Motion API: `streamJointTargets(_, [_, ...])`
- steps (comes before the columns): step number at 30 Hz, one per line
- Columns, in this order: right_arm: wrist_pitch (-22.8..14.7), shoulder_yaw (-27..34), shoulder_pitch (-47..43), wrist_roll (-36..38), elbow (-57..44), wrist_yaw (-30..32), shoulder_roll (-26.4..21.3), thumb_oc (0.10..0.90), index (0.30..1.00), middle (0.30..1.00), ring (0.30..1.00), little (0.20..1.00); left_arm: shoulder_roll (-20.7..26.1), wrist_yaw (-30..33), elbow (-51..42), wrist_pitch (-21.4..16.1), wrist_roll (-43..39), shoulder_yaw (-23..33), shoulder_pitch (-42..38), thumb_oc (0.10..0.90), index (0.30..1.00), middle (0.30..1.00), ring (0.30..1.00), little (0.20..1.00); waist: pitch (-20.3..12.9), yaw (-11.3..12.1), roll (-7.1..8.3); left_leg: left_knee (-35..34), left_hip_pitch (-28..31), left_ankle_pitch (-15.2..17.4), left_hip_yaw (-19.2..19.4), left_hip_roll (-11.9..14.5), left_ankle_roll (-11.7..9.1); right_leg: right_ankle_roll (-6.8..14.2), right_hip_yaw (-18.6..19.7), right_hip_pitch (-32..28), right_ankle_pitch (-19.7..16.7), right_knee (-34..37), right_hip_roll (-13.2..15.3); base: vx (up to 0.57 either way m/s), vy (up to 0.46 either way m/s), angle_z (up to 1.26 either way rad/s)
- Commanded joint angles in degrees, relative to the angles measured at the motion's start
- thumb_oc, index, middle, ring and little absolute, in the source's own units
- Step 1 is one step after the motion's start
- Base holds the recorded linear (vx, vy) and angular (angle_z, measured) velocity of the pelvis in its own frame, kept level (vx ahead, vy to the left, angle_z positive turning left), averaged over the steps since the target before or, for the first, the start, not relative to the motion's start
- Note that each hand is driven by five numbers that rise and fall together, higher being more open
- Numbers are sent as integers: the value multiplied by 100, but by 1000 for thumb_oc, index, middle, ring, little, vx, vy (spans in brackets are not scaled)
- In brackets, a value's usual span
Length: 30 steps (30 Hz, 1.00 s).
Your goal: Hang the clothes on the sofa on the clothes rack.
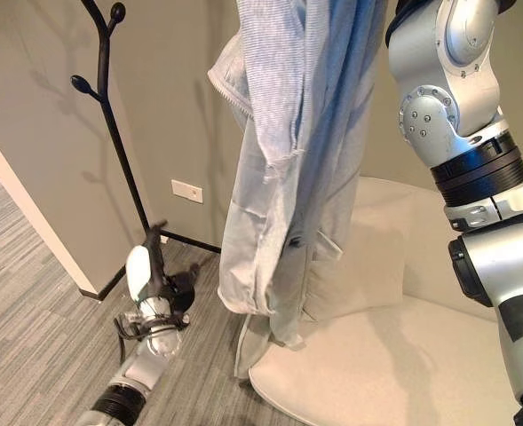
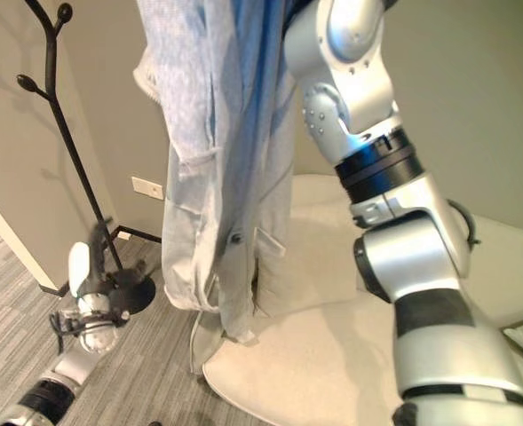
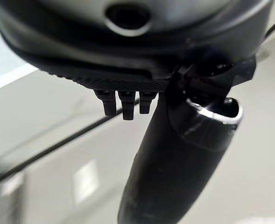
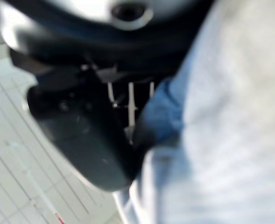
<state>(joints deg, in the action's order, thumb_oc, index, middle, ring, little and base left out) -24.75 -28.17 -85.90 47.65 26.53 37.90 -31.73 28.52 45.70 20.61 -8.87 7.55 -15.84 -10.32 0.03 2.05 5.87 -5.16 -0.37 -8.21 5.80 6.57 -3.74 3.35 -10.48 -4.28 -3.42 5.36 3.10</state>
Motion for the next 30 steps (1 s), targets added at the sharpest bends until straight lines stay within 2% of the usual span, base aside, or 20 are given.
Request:
streamJointTargets(1, [-472,-217,-1135,-146,428,90,-469,400,300,300,300,300,342,622,-412,-606,455,121,-573,800,900,900,900,900,-665,209,176,16,266,618,-63,435,-359,347,131,-140,385,-104,199,0,0,0])
streamJointTargets(3, [-490,-216,-1160,-186,382,128,-477,400,300,300,300,300,234,503,-786,-770,289,92,-561,800,900,900,900,900,-681,196,194,16,267,623,-75,432,-356,349,132,-143,385,-106,193,0,0,0])
streamJointTargets(6, [-463,-200,-1097,-224,348,213,-414,400,300,300,300,300,-121,-101,-1408,-1169,-477,-376,-497,800,900,900,900,900,-685,176,198,16,271,634,-82,425,-331,345,128,-162,367,-101,189,0,0,0])
streamJointTargets(8, [-395,-250,-1193,-190,600,223,-326,400,300,300,300,300,-325,-789,-1544,-1444,-1323,-777,-472,800,900,900,900,900,-673,168,205,16,273,625,-92,425,-314,343,137,-164,366,-105,181,-17,-4,0])
streamJointTargets(10, [-296,-263,-1319,-117,946,191,-194,400,300,300,300,300,-505,-1728,-1683,-1616,-2523,-1117,-374,800,900,900,900,900,-654,165,202,16,272,621,-100,423,-296,335,146,-171,364,-105,175,-19,-4,0])
streamJointTargets(11, [-303,-272,-1338,-100,972,172,-190,400,300,300,300,300,-489,-1809,-1676,-1619,-2607,-1091,-380,800,900,900,900,900,-650,165,197,16,276,624,-98,425,-297,335,148,-174,364,-104,174,0,0,0])
streamJointTargets(12, [-197,-276,-1478,-82,1266,118,-44,400,300,300,300,300,-521,-2634,-1876,-1471,-3447,-1374,-212,800,900,900,900,900,-629,162,193,16,284,628,-115,430,-285,328,154,-187,370,-106,161,-10,-4,-4])
streamJointTargets(13, [-198,-276,-1481,-79,1271,114,-42,400,300,300,300,300,-518,-2640,-1877,-1470,-3454,-1370,-211,800,900,900,900,900,-628,160,193,16,285,629,-115,430,-285,328,154,-188,370,-106,161,-28,3,-4])
streamJointTargets(14, [-80,-262,-1685,-110,1736,44,46,400,300,300,300,300,-398,-3349,-1989,-1260,-3941,-1682,-22,800,900,900,900,900,-605,178,177,16,289,635,-137,419,-268,328,156,-204,369,-111,150,-22,13,-3])
streamJointTargets(16, [58,-291,-1851,-135,2244,-49,15,400,300,300,300,300,-134,-3728,-2141,-1145,-4169,-1758,150,800,900,900,900,900,-577,211,162,16,302,643,-159,398,-254,330,142,-237,363,-104,146,-16,31,4])
streamJointTargets(17, [208,-364,-2019,-110,2920,-217,-131,400,300,300,300,300,185,-4097,-2374,-1048,-4445,-1704,472,800,900,900,900,900,-562,286,153,16,293,641,-203,372,-241,344,102,-273,372,-104,153,-3,40,7])
streamJointTargets(19, [265,-337,-2121,7,3309,-381,-118,400,300,300,300,300,302,-4441,-2497,-901,-4847,-1752,636,800,900,900,900,900,-543,319,130,16,287,635,-244,340,-229,349,79,-295,374,-107,170,-4,46,25])
streamJointTargets(21, [226,-177,-2011,115,3249,-476,195,400,300,300,300,300,67,-4688,-2324,-686,-5373,-2060,526,800,900,900,900,900,-538,310,85,16,279,639,-259,285,-204,349,80,-296,369,-120,201,-16,56,22])
streamJointTargets(22, [117,-80,-1938,146,2997,-453,582,400,300,300,300,300,-262,-4500,-1802,-747,-4765,-2514,-135,800,900,900,900,900,-558,203,84,16,280,654,-245,261,-191,343,95,-281,364,-132,233,-26,53,-2])
streamJointTargets(23, [-13,-133,-1826,94,2583,-342,645,400,300,300,300,300,-670,-3941,-928,-883,-3865,-2717,-786,800,900,900,900,900,-568,106,92,16,272,659,-233,238,-189,339,114,-258,362,-140,252,-19,41,-2])
streamJointTargets(25, [-181,-256,-1704,73,1988,-241,661,400,300,300,300,300,-1071,-3078,364,-823,-2496,-2895,-1547,800,900,900,900,900,-590,-6,101,16,275,667,-206,221,-185,342,151,-223,350,-157,273,0,0,0])
streamJointTargets(27, [-367,-327,-1478,273,1271,-257,804,400,300,300,300,300,-1671,-2499,1893,-627,-1957,-2966,-2254,800,900,900,900,900,-603,-207,103,16,292,702,-125,189,-176,352,218,-173,313,-192,307,-11,16,-5])
streamJointTargets(29, [-512,-392,-1312,364,872,-272,836,400,300,300,300,300,-1974,-2298,2647,-501,-1610,-3029,-2533,800,900,900,900,900,-616,-285,88,16,318,729,-73,162,-167,361,266,-150,281,-212,329,-14,30,-28])
streamJointTargets(30, [-512,-400,-1302,360,858,-267,829,400,300,300,300,300,-2007,-2286,2685,-517,-1597,-3031,-2544,800,900,900,900,900,-615,-276,82,16,319,730,-70,160,-166,363,269,-150,281,-212,331,-10,25,-40])
